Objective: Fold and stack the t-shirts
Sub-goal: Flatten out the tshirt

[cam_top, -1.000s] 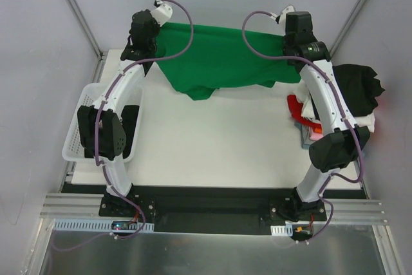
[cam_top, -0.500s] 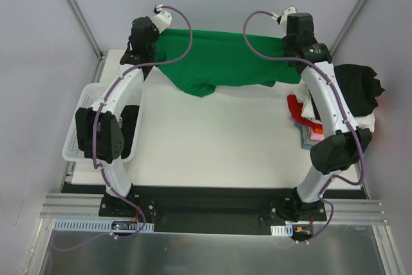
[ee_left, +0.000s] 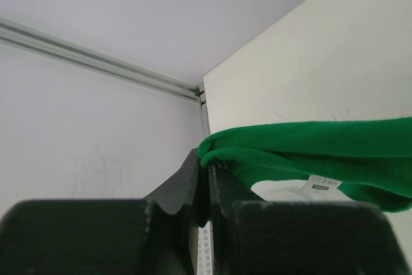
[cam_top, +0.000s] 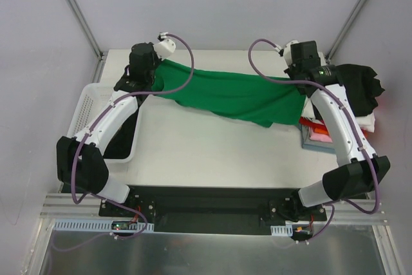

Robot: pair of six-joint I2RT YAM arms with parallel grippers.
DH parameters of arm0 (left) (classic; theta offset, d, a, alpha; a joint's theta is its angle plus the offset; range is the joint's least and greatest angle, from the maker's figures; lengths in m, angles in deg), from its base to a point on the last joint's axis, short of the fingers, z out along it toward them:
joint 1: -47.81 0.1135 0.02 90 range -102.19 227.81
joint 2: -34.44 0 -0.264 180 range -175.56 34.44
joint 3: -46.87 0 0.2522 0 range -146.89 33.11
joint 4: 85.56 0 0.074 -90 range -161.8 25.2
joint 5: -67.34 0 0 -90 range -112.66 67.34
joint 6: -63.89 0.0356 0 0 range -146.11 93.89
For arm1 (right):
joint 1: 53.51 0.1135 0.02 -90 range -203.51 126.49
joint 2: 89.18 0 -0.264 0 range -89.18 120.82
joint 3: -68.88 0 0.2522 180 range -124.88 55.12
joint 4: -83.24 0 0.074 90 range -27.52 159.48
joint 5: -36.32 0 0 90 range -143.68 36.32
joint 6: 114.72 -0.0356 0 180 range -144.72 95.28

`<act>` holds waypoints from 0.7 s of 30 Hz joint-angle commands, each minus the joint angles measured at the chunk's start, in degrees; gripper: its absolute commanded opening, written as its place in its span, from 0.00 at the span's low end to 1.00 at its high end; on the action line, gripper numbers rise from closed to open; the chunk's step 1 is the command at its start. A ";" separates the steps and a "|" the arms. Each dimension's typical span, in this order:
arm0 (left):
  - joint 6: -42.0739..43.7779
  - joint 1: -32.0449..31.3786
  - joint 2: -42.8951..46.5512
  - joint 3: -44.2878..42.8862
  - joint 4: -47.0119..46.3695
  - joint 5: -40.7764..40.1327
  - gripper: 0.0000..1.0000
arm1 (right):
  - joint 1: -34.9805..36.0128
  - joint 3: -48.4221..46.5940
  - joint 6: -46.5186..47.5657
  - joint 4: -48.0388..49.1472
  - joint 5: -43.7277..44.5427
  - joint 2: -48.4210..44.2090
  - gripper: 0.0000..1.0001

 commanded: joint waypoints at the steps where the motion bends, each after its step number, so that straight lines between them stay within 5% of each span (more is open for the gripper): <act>1: 1.83 -0.08 -1.98 -4.89 -1.38 -1.52 0.00 | 0.37 -5.26 -1.67 -2.25 0.45 2.79 0.01; 10: 2.97 -0.08 -13.59 -22.21 -1.38 -5.57 0.00 | 0.37 -19.24 -0.87 -4.00 2.04 12.82 0.01; 21: -1.94 -0.70 6.93 2.11 -0.15 -1.27 0.00 | 3.10 3.68 -5.61 -4.79 -4.10 -7.44 0.01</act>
